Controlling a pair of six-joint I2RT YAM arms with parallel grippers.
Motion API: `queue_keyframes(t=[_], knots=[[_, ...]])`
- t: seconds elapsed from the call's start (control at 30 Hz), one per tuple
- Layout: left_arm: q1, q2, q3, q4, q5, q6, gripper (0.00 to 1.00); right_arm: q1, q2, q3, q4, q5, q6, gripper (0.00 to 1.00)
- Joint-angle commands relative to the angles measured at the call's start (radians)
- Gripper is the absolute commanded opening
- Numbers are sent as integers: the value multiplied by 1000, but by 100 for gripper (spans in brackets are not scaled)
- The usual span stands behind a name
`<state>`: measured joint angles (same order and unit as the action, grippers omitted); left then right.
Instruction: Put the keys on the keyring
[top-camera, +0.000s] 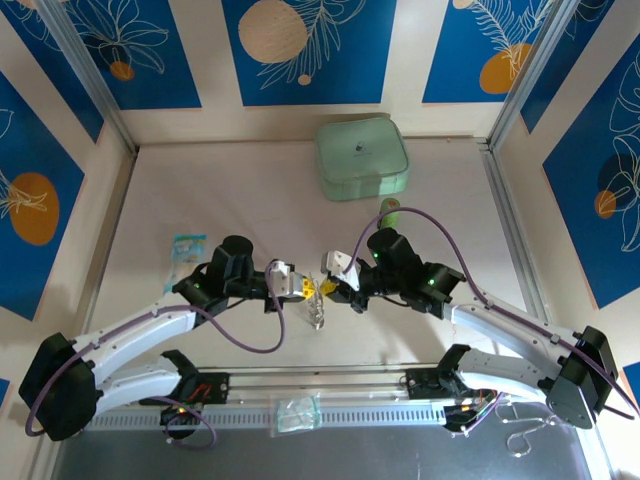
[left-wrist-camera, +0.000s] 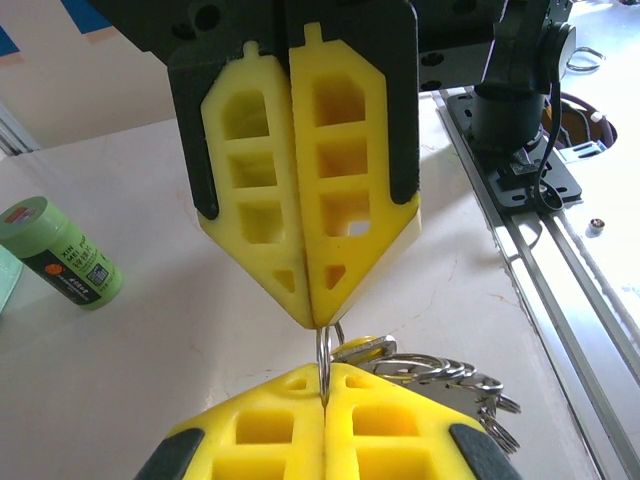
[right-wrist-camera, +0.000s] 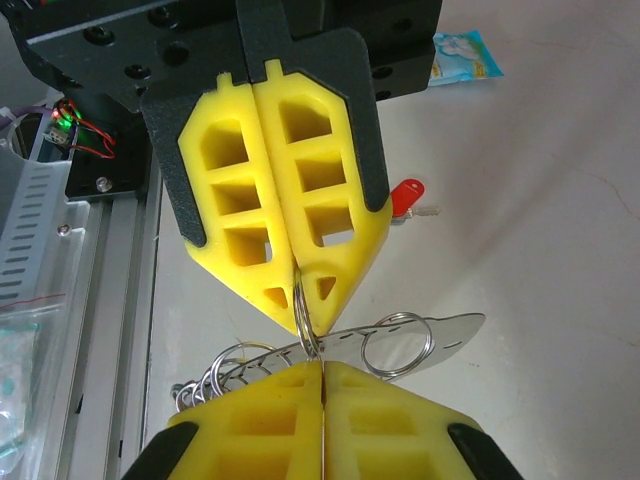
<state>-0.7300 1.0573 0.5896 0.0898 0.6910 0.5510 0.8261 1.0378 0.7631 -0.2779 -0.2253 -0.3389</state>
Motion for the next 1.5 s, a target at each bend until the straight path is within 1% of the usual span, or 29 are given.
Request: queue_keyframes(t=[0.0, 0.03, 0.07, 0.13, 0.2, 0.33, 0.4, 0.73, 0.8, 0.87, 0.97, 1.03, 1.23, 1.3, 1.37, 1.4, 1.47], knots=[[-4, -22, -10, 39, 42, -8, 0, -2, 10, 3, -19, -24, -5, 13], [-5, -22, -9, 39, 42, -7, 0, -2, 13, 1, -20, -25, -6, 18], [-5, -22, -9, 39, 42, -8, 0, -2, 14, 0, -18, -22, -7, 20], [-5, -22, -8, 39, 42, -7, 0, -2, 17, -1, -20, -22, -9, 19], [-5, -23, -8, 39, 42, -8, 0, -2, 20, 1, -21, -22, -11, 16], [-5, -25, -8, 41, 42, -9, 0, -2, 22, 7, -24, -28, -13, 4], [-5, -27, -11, 41, 44, -10, 0, -4, 22, 11, -30, -28, -14, 1], [-5, -34, -23, 80, 72, -32, 0, -5, 64, -22, 32, -50, 21, 0], [-4, -32, -23, 80, 73, -33, 0, -4, 53, -23, 37, -43, 21, 4], [-5, -31, -22, 80, 73, -32, 0, -4, 36, -25, 39, -40, 20, 12], [-5, -32, -22, 81, 73, -31, 0, -4, 6, -33, 45, -59, 14, 21], [-5, -31, -21, 82, 73, -31, 0, -3, -8, -40, 58, -69, 16, 25], [-5, -29, -22, 84, 73, -33, 0, 5, 4, -39, 94, -78, 28, 27], [-4, -29, -21, 84, 73, -33, 0, 7, 9, -43, 115, -80, 34, 27], [-4, -30, -22, 84, 73, -34, 0, 7, 14, -45, 126, -76, 34, 24], [-5, -30, -22, 84, 73, -34, 0, 7, 17, -45, 128, -73, 35, 20], [-4, -29, -23, 84, 71, -34, 0, 7, 19, -42, 127, -75, 32, 10]])
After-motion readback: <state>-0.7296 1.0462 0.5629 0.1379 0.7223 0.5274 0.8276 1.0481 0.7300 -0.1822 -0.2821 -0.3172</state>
